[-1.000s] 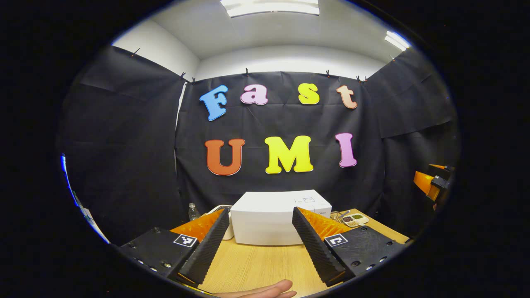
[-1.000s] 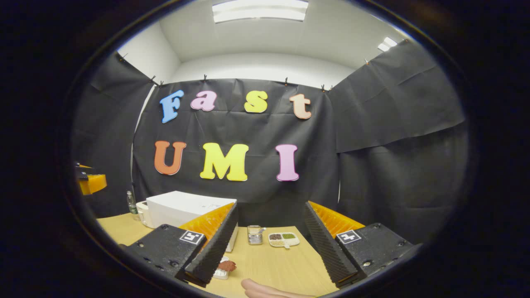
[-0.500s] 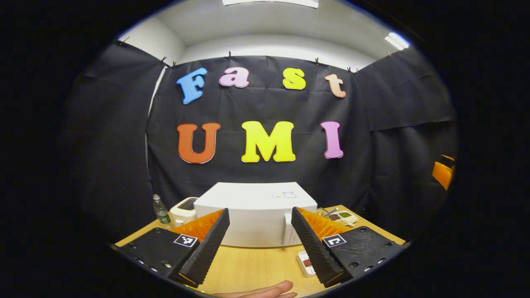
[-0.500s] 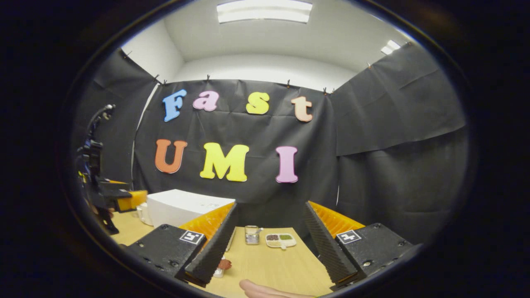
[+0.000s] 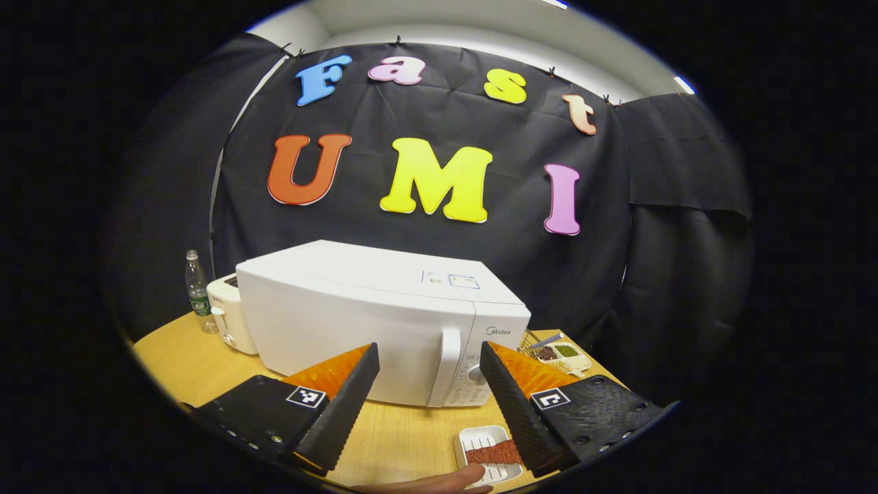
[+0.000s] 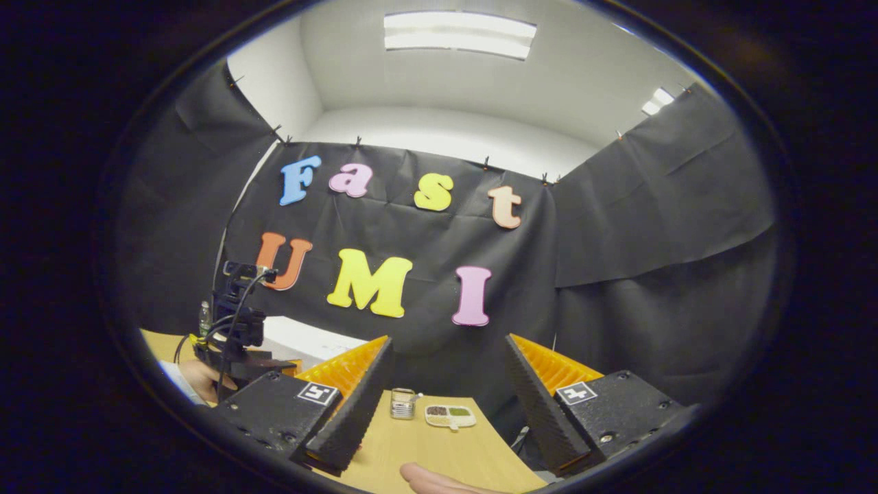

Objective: Open the microwave oven with the left hand, put the food in, and close the microwave oven.

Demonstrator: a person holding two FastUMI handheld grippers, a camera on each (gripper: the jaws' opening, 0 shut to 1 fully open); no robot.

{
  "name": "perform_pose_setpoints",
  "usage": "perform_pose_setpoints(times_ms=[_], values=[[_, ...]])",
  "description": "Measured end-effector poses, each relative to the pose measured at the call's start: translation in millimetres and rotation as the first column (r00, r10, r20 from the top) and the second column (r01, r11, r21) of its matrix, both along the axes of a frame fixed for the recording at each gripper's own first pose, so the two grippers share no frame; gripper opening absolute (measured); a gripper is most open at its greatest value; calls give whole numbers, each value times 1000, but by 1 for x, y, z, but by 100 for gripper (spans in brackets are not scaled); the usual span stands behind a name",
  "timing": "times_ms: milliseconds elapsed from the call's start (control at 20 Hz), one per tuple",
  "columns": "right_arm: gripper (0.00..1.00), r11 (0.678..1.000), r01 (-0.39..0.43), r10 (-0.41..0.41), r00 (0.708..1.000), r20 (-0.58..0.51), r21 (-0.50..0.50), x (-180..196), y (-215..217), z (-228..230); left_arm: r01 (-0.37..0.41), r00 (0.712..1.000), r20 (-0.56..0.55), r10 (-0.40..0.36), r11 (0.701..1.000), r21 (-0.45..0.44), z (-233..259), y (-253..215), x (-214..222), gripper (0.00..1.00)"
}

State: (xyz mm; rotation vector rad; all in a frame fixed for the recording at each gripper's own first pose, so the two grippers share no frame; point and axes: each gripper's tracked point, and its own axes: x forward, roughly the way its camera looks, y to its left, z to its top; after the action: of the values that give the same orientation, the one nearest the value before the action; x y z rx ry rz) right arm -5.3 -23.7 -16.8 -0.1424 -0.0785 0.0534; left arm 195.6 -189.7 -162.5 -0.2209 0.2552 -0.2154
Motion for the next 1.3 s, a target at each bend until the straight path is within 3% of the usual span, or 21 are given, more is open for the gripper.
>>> perform_pose_setpoints(times_ms=[100, 150, 200, 500, 550, 600, 650, 700, 750, 800, 850, 900, 1000, 1050, 1100, 1150, 1200, 1250, 1300], values=[[94, 1000, -14, 14, 1000, -6, -6, 1, 1, -8, -2, 1000, -25, 2, 1000, -6, -19, -5, 10, 93], [100, 1000, -21, 21, 1000, -4, -9, 4, 0, -11, -5, 1000, -31, 4, 1000, -7, -28, -8, 15, 93], [95, 1000, -23, 23, 1000, -8, -11, 6, -1, -17, -5, 1000, -28, 5, 1000, -2, -34, -11, 20, 93], [98, 999, -28, 32, 993, -110, 39, 22, -9, -54, 15, 1000, -6, -15, 997, 71, -68, -34, 42, 91], [100, 999, -24, 29, 992, -120, 42, 24, -12, -59, 13, 1000, 24, -15, 997, 74, -67, -35, 47, 78], [100, 999, -26, 31, 991, -128, 42, 25, -13, -63, -2, 998, 58, -3, 996, 92, -65, -34, 52, 92], [100, 998, -36, 42, 991, -131, 45, 26, -13, -66, -14, 995, 96, 2, 993, 121, -62, -33, 58, 91], [96, 998, -46, 52, 990, -128, 50, 27, -14, -68, -18, 994, 113, 2, 989, 146, -67, -33, 63, 75], [100, 997, -48, 55, 991, -123, 57, 28, -17, -69, -1, 992, 123, -19, 988, 155, -72, -37, 68, 82], [95, 997, -45, 53, 991, -121, 65, 28, -21, -72, 14, 995, 94, -29, 988, 153, -83, -43, 70, 78], [100, 996, -44, 53, 991, -121, 74, 29, -24, -74, -10, 995, 100, -6, 987, 162, -83, -40, 69, 76], [95, 996, -46, 56, 991, -124, 82, 28, -25, -78, -28, 990, 138, 3, 984, 178, -79, -39, 72, 78], [100, 995, -46, 58, 988, -140, 89, 30, -27, -84, -30, 990, 141, 3, 982, 186, -79, -41, 72, 72], [100, 995, -43, 56, 988, -145, 92, 30, -28, -86, -27, 991, 137, 3, 985, 170, -80, -41, 73, 57], [95, 995, -42, 55, 988, -145, 95, 30, -29, -85, -26, 993, 117, 12, 992, 126, -86, -42, 78, 49], [95, 994, -41, 54, 988, -145, 97, 28, -30, -85, -11, 998, 61, 5, 995, 101, -94, -46, 70, 25], [95, 995, -39, 53, 988, -145, 97, 28, -31, -85, -7, 997, 76, -1, 995, 99, -89, -44, 67, 24], [95, 995, -39, 53, 988, -143, 97, 27, -31, -84, 8, 998, 62, -15, 995, 101, -87, -44, 65, 16], [95, 995, -39, 52, 989, -140, 94, 25, -31, -84, 31, 998, 58, -38, 993, 118, -90, -45, 64, 16]])
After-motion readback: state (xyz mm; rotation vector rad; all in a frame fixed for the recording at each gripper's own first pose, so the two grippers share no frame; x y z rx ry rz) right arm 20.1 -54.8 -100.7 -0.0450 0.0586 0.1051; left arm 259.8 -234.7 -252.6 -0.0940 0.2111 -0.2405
